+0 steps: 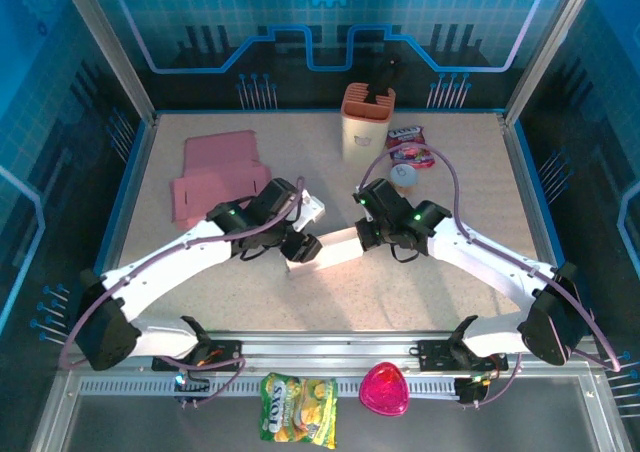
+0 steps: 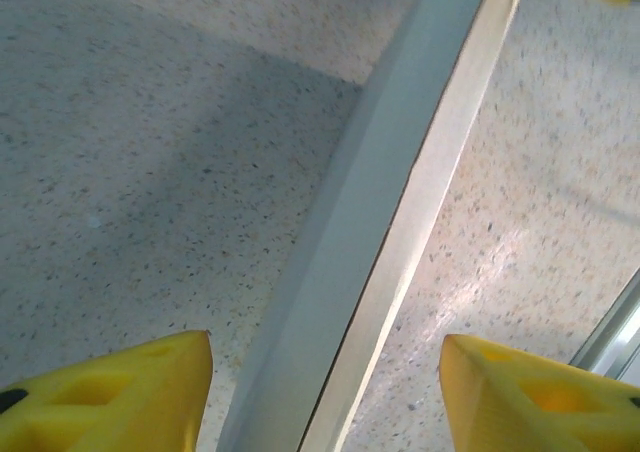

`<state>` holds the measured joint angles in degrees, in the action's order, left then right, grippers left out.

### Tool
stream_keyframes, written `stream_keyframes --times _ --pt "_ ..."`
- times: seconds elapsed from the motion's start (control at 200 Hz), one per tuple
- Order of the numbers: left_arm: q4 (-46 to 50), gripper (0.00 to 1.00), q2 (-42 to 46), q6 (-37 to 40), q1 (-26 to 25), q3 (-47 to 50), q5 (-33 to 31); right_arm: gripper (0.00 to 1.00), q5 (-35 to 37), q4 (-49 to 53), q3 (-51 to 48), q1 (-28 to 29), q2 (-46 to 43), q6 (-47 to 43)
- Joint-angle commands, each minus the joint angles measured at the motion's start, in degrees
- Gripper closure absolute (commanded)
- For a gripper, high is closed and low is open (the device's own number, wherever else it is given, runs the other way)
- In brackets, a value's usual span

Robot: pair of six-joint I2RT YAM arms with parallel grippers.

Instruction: Fold the paper box

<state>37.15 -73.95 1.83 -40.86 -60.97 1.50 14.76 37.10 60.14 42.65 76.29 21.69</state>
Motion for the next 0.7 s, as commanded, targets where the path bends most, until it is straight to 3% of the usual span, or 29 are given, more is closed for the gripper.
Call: stream_keyframes --times 0.0,0.14,0.38,0.695 --pt "1.4 0.44 4.9 -7.4 0.3 0.7 -5.3 1.00 1.7 3.8 1.3 1.1 1.1 1.8" --pt "9.4 0.54 7.8 -13.9 0.3 -0.4 -9.1 1.00 2.0 4.1 1.7 1.2 1.4 2.6" --pt "19.7 0.64 10.2 -24.2 0.3 0.3 -8.4 1.00 2.5 4.1 2.2 1.7 2.0 3.8" --pt "17.4 0.65 8.2 -22.2 0.3 0.8 -8.0 1.00 2.6 4.2 2.5 1.9 2.3 4.0"
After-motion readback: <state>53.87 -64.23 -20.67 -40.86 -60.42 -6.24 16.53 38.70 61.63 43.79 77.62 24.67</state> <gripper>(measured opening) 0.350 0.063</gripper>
